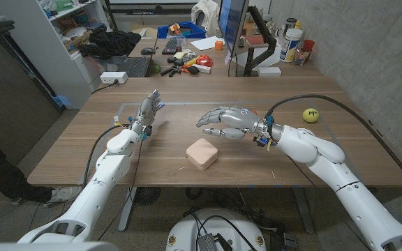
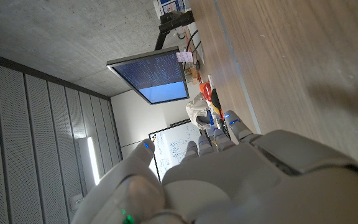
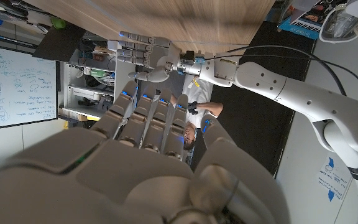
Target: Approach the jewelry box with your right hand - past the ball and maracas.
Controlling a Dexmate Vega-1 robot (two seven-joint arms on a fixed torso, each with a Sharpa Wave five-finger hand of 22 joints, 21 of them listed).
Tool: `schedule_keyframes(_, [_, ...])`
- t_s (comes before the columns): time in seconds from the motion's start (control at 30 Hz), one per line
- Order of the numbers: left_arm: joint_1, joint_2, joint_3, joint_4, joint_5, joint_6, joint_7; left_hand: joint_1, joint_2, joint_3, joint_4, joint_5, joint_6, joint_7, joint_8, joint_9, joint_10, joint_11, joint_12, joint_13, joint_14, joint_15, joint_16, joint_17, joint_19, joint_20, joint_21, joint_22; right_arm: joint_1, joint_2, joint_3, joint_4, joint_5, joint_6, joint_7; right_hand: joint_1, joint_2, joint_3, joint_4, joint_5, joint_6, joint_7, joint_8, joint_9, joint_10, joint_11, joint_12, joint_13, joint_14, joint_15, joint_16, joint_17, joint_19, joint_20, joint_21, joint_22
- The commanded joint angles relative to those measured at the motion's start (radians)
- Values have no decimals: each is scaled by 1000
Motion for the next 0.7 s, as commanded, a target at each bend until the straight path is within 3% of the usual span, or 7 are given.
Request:
schedule_keyframes(0.03, [-4,0,-3,14,-4,-4,-7,10,-1,-5,0,4,-5,-5,5,6,-7,0,5,3,-10,-21,2,3,-33,-17,-6,4,4,-4,-21,3,-13,-18,11,12,-4,8,0,-2,15,1,4,4,9,1,-2,5,0,-76,-3,2,1,-7,10,3])
schedule_keyframes(0.7, [-4,3,-5,22,-5,-1,-12,11,-1,-6,-1,4,-5,-5,5,6,-9,-1,4,3,-10,-22,2,3,-32,-18,-9,5,19,-11,-59,29,2,-26,37,15,-6,16,-7,-3,16,0,1,4,10,-1,-5,5,-3,-75,-4,2,-2,-11,10,4])
